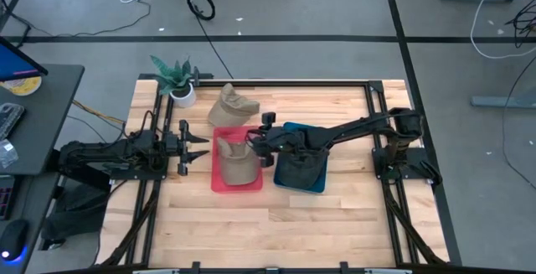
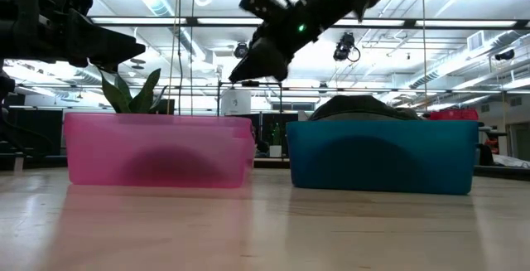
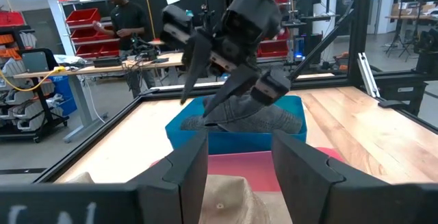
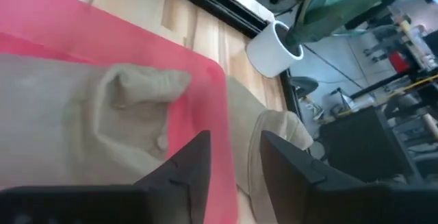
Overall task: Pick & Place hat
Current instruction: Put the brown cap into the red bin
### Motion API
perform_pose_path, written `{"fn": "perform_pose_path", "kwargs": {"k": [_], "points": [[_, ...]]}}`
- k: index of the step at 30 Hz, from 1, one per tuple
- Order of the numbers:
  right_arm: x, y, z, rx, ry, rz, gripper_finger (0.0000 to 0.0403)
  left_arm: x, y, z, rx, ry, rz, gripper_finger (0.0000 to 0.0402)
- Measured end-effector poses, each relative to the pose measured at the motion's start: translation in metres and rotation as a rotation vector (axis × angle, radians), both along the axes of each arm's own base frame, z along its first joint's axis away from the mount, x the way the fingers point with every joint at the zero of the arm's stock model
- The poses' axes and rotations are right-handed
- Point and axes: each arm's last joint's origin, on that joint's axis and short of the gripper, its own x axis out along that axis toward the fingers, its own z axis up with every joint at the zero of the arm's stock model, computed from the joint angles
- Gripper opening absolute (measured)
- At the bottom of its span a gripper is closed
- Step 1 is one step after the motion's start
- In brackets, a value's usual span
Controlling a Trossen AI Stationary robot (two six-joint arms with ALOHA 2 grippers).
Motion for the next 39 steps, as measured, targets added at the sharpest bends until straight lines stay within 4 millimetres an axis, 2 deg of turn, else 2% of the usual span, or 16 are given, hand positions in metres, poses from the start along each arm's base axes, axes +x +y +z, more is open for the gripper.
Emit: {"fn": "perform_pose_path", "kwargs": {"k": [5, 9, 14, 18, 22, 27, 31, 35, 39], "points": [[-0.015, 0.012, 0.021, -0.012, 0.035, 0.039, 0.0126, 0.000, 0.000, 0.000, 0.000, 0.000, 0.000, 0.0165], [-0.036, 0.021, 0.050, 0.032, 0.016, 0.037, 0.0126, 0.000, 0.000, 0.001, 0.000, -0.009, 0.000, 0.0165], [-0.073, 0.027, 0.089, 0.185, -0.059, 0.083, 0.0126, 0.000, 0.000, 0.001, 0.001, -0.015, 0.000, 0.0165], [-0.112, 0.034, 0.101, 0.318, -0.140, 0.247, 0.0125, 0.000, 0.000, 0.001, 0.001, -0.014, 0.000, 0.0165], [-0.150, 0.035, 0.088, 0.428, -0.307, 0.267, 0.0124, 0.000, 0.000, 0.001, 0.000, -0.015, -0.001, 0.0165], [-0.189, 0.045, 0.043, 0.597, -0.442, 0.321, 0.0123, 0.000, 0.000, 0.002, 0.001, -0.024, -0.001, 0.0165], [-0.216, 0.054, 0.011, 0.630, -0.550, 0.325, 0.0123, 0.000, 0.000, 0.006, -0.033, -0.069, -0.006, 0.0165], [-0.236, 0.054, 0.002, 0.593, -0.635, 0.322, 0.0123, -0.001, 0.001, 0.007, -0.052, -0.082, 0.022, 0.0165], [-0.251, 0.045, -0.001, 0.566, -0.686, 0.327, 0.0123, -0.001, 0.002, 0.007, -0.055, -0.081, 0.059, 0.0165]]}}
